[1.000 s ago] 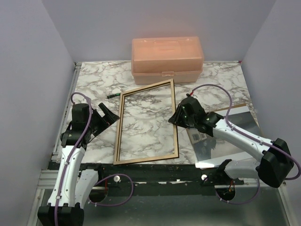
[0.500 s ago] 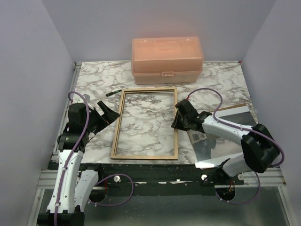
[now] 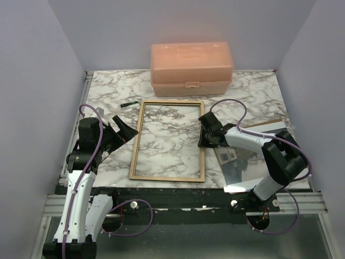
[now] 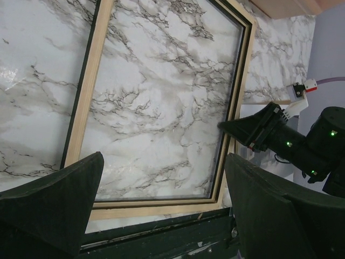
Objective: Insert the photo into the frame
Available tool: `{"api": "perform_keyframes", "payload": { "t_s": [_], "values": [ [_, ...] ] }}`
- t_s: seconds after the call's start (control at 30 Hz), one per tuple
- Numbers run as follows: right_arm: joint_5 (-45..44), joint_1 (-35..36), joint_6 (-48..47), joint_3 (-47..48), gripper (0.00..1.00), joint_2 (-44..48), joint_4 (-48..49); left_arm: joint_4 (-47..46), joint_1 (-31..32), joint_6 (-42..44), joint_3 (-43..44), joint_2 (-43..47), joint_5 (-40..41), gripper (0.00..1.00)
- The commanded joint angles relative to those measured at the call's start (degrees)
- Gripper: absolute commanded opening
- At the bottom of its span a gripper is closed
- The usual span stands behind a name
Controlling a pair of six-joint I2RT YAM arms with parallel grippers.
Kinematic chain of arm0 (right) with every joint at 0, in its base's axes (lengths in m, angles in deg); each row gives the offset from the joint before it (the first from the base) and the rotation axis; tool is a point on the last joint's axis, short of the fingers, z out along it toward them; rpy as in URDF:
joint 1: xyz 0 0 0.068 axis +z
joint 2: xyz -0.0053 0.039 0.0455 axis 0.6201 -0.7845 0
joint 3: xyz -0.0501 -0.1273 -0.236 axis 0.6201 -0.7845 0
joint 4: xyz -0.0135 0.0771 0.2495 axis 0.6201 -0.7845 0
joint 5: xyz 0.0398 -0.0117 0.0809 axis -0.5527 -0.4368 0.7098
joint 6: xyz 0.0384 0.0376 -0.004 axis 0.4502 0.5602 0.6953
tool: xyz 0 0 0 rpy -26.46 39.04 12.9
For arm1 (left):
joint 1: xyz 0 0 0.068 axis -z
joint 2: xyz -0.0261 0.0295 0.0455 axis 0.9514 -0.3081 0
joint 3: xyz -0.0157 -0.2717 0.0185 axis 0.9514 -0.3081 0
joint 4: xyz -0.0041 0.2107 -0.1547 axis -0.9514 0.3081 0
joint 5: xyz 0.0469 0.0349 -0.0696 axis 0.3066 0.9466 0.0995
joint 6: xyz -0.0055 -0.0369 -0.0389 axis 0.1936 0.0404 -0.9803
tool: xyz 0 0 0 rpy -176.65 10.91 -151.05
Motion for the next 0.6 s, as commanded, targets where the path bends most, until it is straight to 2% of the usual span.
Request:
{"api": "perform_keyframes", "payload": {
  "t_s": [0.0, 0.3, 0.57],
  "values": [
    [1.3, -0.4, -4.5, 2.1, 0.01, -3.8, 0.2, -0.7, 0.0, 0.6, 1.5, 0.0, -1.6, 0.97],
    [1.9, -0.5, -6.9, 5.2, 0.01, -7.6, -1.4, -1.1, 0.0, 0.4, 1.0, -0.5, -1.8, 0.96],
    [5.7, -0.4, -6.8, 3.6, 0.01, -6.1, 0.2, -1.8, 0.0, 0.1, 0.7, -0.8, -2.0, 0.97]
  ]
}}
